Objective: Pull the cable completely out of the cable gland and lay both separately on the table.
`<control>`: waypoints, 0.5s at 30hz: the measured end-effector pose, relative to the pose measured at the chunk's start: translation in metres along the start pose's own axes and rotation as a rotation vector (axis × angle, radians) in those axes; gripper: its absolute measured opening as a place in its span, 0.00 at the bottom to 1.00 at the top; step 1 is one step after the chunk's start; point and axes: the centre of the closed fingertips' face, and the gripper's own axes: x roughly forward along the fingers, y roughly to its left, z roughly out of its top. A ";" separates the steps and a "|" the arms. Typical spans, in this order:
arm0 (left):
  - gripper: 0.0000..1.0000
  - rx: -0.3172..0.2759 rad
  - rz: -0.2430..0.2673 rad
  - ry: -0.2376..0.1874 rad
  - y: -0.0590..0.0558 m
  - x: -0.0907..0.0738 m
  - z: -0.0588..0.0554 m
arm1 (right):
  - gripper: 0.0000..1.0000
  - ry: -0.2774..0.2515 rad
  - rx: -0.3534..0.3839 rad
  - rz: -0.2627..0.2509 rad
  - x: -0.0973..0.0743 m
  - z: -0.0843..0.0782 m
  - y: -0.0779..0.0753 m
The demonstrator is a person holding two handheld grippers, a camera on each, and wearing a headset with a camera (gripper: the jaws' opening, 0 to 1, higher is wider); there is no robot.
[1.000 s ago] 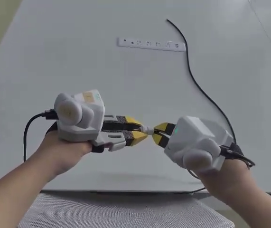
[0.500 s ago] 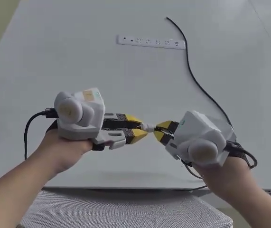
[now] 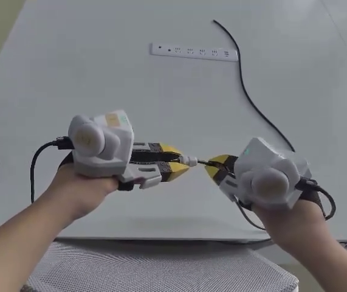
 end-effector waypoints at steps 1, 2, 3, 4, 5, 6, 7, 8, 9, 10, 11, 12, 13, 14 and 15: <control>0.15 0.002 0.000 -0.001 0.000 0.000 0.000 | 0.00 0.002 0.022 -0.004 0.000 -0.002 -0.002; 0.15 0.003 -0.001 -0.002 -0.001 0.000 0.001 | 0.00 0.011 0.035 -0.010 0.000 -0.005 -0.004; 0.15 0.002 -0.001 -0.003 -0.001 0.001 0.001 | 0.00 0.013 0.043 -0.012 0.000 -0.007 -0.005; 0.15 0.001 -0.001 -0.004 -0.001 0.001 0.001 | 0.00 0.017 0.059 -0.019 0.000 -0.010 -0.007; 0.15 0.001 -0.001 -0.005 -0.001 0.001 0.002 | 0.00 0.023 0.071 -0.025 0.000 -0.013 -0.009; 0.15 0.000 -0.001 -0.006 -0.001 0.001 0.002 | 0.00 0.030 0.083 -0.031 0.000 -0.017 -0.011; 0.15 -0.002 0.000 -0.007 -0.001 0.000 0.002 | 0.00 0.035 0.092 -0.035 0.000 -0.019 -0.012; 0.15 -0.005 -0.001 -0.008 -0.001 0.000 0.002 | 0.00 0.041 0.106 -0.038 0.000 -0.022 -0.014; 0.15 -0.004 0.001 -0.010 -0.001 -0.001 0.002 | 0.00 0.044 0.140 -0.045 0.000 -0.026 -0.016; 0.15 -0.002 0.002 -0.011 0.000 -0.001 0.003 | 0.00 0.046 0.166 -0.044 0.000 -0.028 -0.016; 0.15 -0.001 0.002 -0.012 0.000 -0.001 0.003 | 0.00 0.047 0.199 -0.047 0.000 -0.032 -0.018; 0.15 0.000 0.003 -0.013 0.000 -0.002 0.003 | 0.00 0.050 0.227 -0.049 0.000 -0.035 -0.019; 0.15 0.001 0.005 -0.014 0.000 -0.002 0.003 | 0.00 0.056 0.256 -0.052 0.000 -0.040 -0.021; 0.15 -0.001 0.006 -0.015 0.000 -0.002 0.003 | 0.00 0.054 0.271 -0.054 0.000 -0.042 -0.022; 0.15 -0.002 0.007 -0.016 0.000 -0.002 0.003 | 0.00 0.053 0.293 -0.060 0.000 -0.046 -0.024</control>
